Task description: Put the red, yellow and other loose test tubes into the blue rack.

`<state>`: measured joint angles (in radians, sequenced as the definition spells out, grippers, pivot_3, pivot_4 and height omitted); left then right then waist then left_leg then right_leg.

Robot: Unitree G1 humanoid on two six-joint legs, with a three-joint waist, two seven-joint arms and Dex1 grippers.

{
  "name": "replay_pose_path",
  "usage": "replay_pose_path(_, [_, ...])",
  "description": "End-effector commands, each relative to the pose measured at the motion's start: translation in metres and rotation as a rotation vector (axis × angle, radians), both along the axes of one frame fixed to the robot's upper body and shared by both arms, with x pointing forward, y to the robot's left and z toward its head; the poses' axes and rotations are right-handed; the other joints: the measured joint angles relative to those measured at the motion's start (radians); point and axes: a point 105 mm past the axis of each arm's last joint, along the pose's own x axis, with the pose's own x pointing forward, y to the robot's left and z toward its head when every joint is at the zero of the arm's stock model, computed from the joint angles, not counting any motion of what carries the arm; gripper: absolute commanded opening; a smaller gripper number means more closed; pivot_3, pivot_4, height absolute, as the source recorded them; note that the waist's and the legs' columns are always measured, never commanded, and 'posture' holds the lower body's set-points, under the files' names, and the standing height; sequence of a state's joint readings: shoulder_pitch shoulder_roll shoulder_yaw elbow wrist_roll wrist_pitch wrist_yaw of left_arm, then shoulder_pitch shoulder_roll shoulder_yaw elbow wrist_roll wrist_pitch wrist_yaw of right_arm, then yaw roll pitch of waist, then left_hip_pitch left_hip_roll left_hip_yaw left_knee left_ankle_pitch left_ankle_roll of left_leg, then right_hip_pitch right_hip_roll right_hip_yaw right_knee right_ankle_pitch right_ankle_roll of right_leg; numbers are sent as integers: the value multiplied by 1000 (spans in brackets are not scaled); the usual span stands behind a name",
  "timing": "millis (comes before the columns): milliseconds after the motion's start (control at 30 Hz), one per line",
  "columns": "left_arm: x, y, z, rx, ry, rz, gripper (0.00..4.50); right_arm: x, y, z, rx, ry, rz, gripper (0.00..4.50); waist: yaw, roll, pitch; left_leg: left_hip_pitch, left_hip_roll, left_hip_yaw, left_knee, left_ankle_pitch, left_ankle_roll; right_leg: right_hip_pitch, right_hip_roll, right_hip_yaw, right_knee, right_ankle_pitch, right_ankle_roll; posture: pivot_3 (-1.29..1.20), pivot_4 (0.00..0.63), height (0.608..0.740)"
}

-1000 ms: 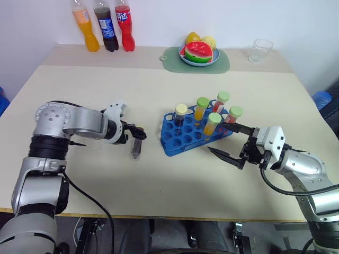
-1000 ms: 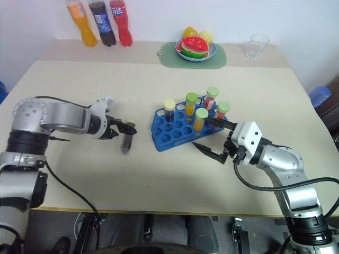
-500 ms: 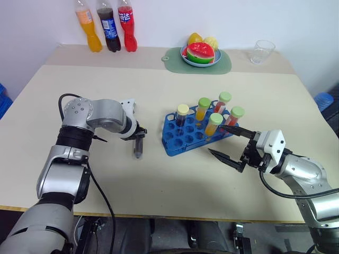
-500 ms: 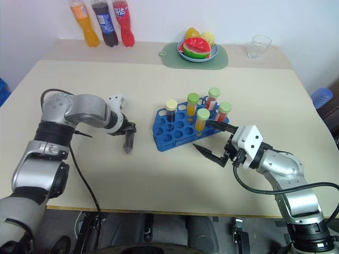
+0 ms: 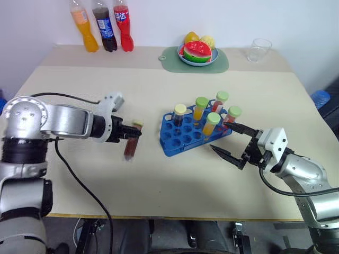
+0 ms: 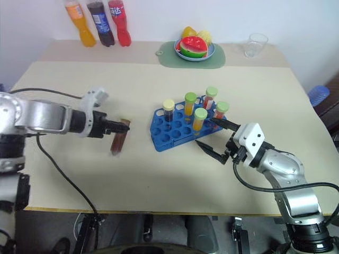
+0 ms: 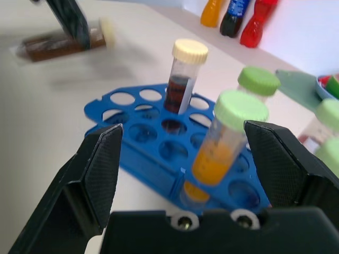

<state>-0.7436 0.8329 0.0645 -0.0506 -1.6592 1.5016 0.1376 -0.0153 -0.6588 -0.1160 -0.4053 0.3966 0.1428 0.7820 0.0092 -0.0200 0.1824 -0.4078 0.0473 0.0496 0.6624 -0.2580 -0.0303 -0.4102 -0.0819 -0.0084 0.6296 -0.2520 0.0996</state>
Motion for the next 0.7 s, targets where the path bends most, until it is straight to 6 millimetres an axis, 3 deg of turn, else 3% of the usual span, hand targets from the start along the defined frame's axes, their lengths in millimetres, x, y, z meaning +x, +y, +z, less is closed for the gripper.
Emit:
replay_pose_path(33, [-22, -20, 28, -131, -199, -243, 754, -1, 1, 3, 11, -27, -7, 4050, 4, 0, 0, 0, 0, 0, 0, 0, 0, 0, 0, 0, 0, 0, 0, 0, 150, 740])
replay_pose_path(133, [-28, -33, 47, -274, -339, -376, 754, -1, -1, 2, 27, -27, -32, 4050, 6, 0, 0, -1, 0, 0, 0, -1, 2, 0, 0, 0, -1, 0, 0, 0, 150, 740])
replay_pose_path(233, [-14, -48, 62, -351, -643, -380, 754, -2, -6, 2, 38, -35, -77, 4050, 5, 0, 0, -1, 0, 0, 0, -3, 5, 0, 0, 0, -1, 0, -1, 0, 150, 740])
replay_pose_path(400, [3, -73, 66, -455, -843, -400, 754, -15, -18, -8, 52, -7, -169, 4050, 5, 0, 0, -1, 0, 0, 1, -3, 6, 1, 0, 0, -2, 0, 0, 0, 150, 740])
replay_pose_path(600, [10, -98, 49, -526, -888, -520, 754, -37, -30, -20, 42, 39, -267, 4050, 2, 0, 0, -2, 0, 0, 2, -4, 8, 1, 0, 0, -2, 0, 0, 0, 150, 740])
replay_pose_path(700, [12, -109, 23, -463, -893, -593, 754, -42, -33, -20, 53, 32, -312, 4050, 1, 0, 0, -1, 0, 0, 2, -4, 8, 1, 1, 0, -1, 0, 0, 0, 150, 740])
